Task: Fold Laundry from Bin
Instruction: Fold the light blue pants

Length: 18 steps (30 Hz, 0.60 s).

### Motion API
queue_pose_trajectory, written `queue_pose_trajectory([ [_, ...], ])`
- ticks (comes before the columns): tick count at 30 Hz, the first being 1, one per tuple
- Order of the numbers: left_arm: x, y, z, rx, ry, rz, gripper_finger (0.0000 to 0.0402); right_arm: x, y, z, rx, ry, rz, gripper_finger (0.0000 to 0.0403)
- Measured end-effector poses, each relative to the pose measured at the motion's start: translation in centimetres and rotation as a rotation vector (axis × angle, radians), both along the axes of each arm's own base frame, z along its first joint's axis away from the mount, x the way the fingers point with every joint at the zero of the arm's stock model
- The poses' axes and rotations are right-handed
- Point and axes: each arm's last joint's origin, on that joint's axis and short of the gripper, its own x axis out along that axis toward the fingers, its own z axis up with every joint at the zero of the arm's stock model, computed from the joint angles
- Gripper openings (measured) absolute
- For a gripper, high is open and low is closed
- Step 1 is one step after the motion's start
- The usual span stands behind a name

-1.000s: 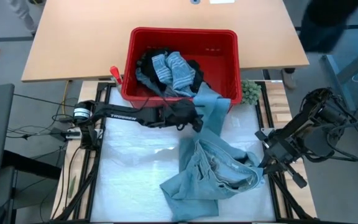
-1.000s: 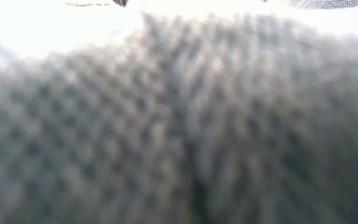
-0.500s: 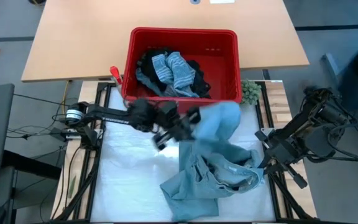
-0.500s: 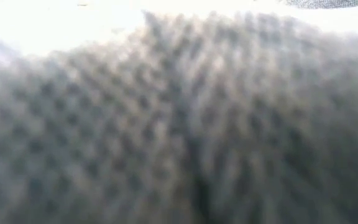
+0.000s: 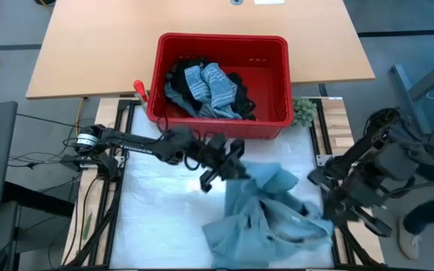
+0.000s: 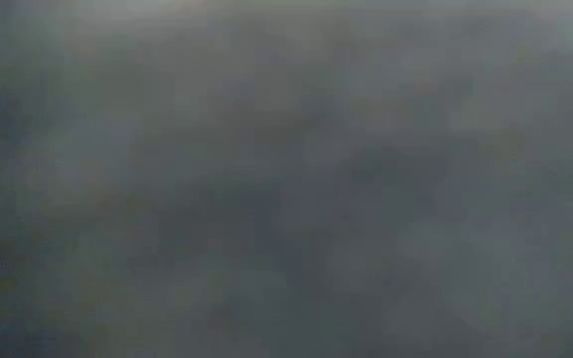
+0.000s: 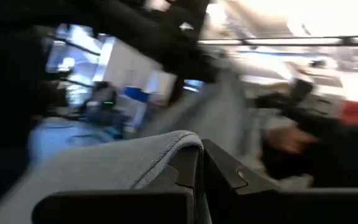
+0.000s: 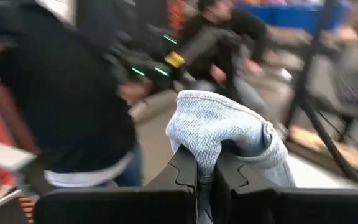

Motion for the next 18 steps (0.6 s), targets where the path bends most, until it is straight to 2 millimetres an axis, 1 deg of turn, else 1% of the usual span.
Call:
queue_pose_trajectory([
  [3, 0.4, 1.7, -0.5, -0.068, 0.079, 0.12, 0.0, 0.1, 0.4, 0.6, 0.017, -0.094, 0.068, 0.0037],
  [4, 0.6, 2.2, -0.8, -0.099, 0.128, 0.146, 0.0001, 0.1, 0.5, 0.8, 0.018, -0.12, 0.079, 0.0037],
  [6, 0.9, 3.0, -1.6, -0.097, 0.216, 0.166, 0.0008, 0.1, 0.3, 1.0, 0.02, -0.151, 0.076, 0.0037],
  [8, 1.0, 3.4, -2.5, -0.07, 0.303, 0.157, 0.0026, 0.3, 0.1, 1.0, 0.008, -0.158, 0.063, 0.0037],
  [10, 0.7, 3.5, -3.0, -0.051, 0.402, 0.138, 0.0052, 0.5, -0.1, 0.9, -0.002, -0.148, 0.048, 0.0037],
  [13, -0.2, 3.8, -3.2, 0.019, 0.504, 0.134, 0.0097, 0.9, -0.5, 0.5, -0.027, -0.124, 0.025, 0.0037],
  [18, -3.0, 4.8, -1.7, 0.074, 0.604, 0.174, 0.016, 1.7, -1.3, 0.5, -0.04, -0.131, -0.022, 0.0037],
])
